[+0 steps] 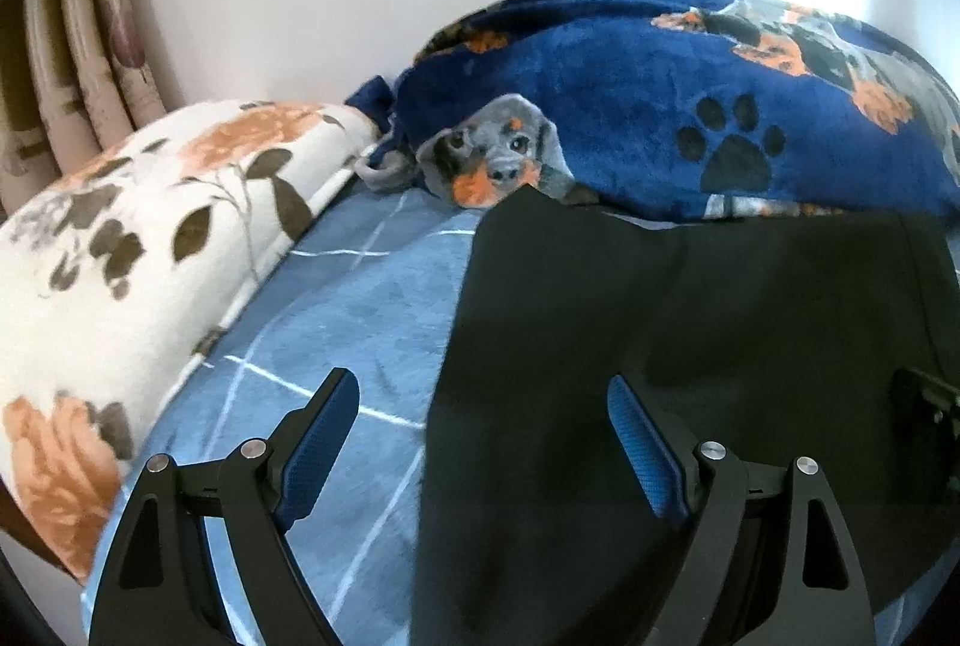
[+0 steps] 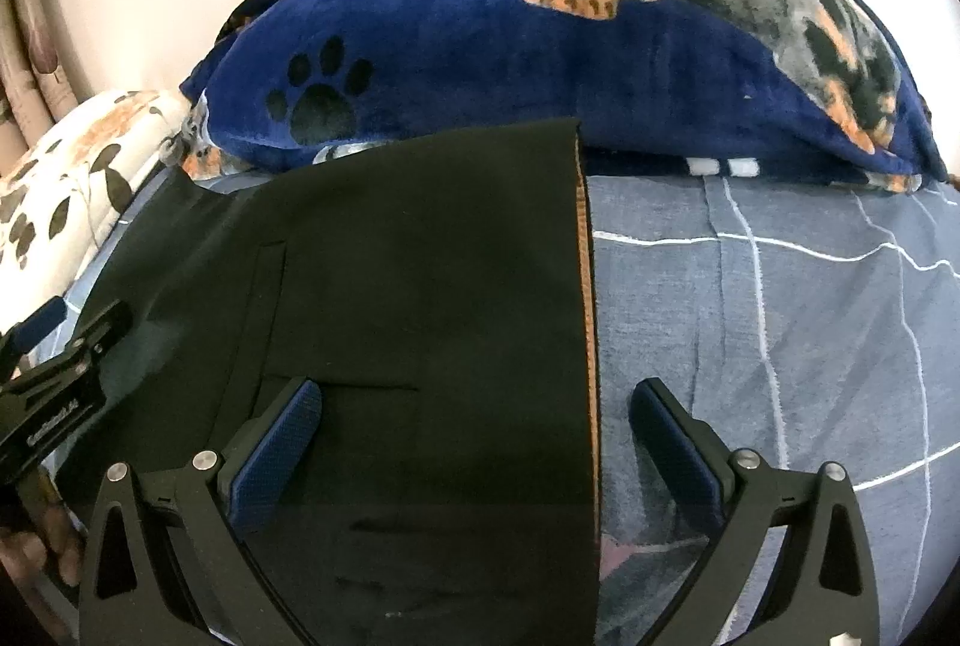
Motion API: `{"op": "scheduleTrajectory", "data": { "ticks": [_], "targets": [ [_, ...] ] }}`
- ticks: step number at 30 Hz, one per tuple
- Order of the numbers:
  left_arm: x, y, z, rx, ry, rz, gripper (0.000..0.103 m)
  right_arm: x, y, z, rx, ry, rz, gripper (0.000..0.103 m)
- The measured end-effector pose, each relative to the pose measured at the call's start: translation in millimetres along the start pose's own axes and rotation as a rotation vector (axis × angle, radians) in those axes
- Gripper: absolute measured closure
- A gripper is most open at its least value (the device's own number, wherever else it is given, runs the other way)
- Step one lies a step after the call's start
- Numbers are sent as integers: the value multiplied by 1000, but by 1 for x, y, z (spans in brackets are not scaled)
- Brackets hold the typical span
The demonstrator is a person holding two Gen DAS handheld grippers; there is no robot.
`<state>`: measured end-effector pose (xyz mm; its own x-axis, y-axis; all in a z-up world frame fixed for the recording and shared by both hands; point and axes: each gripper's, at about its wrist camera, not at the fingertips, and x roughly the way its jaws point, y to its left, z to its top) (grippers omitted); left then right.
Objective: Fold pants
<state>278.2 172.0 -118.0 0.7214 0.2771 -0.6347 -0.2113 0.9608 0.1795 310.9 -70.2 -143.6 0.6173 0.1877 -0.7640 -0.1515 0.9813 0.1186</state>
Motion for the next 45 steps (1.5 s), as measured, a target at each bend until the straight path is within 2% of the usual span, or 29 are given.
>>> {"op": "scheduleTrajectory", "data": {
  "ticks": [4,12,18,26,29,38,42,45],
  "targets": [
    [-19,19,3,-27,-21,-29,16,-19,4,-4,-8,-43,-54,1],
    [-76,41,8,-60,-93,-64,11,-95,15,-25,2,-150,12,0],
    [-133,33,5,-63,-144,-82,10,-139,33,-33,-28,-190,51,0],
    [-198,35,4,-56,-249,-53,0,-180,35,-44,-2,-215,87,0],
    [-220,36,2,-43,-299,-17,0,-192,37,-48,-9,-225,98,0],
    [-279,54,-5,-94,-418,-23,0,-225,43,-59,-42,-264,106,0],
    [-306,57,-9,-144,-499,53,0,-238,40,-63,-40,-281,109,0],
    [-320,58,-8,-132,-486,11,0,-247,39,-67,-38,-286,110,0]
  ]
}}
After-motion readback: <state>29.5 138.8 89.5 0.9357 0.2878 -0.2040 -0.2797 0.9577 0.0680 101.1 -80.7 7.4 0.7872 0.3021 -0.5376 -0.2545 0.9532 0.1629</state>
